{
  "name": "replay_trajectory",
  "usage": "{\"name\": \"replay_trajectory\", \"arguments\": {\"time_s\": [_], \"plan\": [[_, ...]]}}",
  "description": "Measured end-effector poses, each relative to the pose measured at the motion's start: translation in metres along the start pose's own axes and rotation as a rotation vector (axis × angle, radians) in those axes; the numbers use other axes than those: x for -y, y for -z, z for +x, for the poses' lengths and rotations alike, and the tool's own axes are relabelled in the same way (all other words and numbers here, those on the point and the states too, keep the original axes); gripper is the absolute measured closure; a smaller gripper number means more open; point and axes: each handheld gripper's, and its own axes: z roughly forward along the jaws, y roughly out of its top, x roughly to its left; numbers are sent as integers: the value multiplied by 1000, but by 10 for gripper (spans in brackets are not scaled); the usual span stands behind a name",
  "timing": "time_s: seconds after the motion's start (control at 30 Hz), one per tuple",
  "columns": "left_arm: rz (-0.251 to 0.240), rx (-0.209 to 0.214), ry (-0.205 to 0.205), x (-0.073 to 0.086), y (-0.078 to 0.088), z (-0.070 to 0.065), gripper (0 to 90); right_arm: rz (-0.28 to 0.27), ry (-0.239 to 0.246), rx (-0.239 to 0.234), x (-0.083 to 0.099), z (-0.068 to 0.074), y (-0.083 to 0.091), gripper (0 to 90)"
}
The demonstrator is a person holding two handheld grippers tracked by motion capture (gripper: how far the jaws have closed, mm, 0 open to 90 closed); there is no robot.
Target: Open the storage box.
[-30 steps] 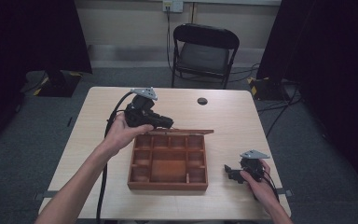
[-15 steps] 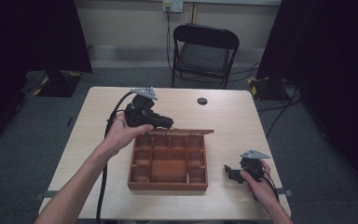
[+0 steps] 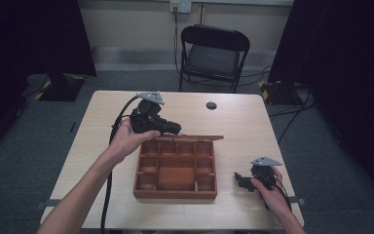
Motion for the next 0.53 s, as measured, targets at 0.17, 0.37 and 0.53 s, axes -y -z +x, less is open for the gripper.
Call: {"name": "replay_trajectory", "arguments": {"time_s": [0.17,0.37,0.53], "plan": [[-2,1,0,0,0,0,838,0,0,0,0,0,0,114],[-6,0,3,1,0,0,838,0,0,0,0,0,0,114],[-3,2,1,1,0,0,838,0,1,-1,0,0,0,114]]}}
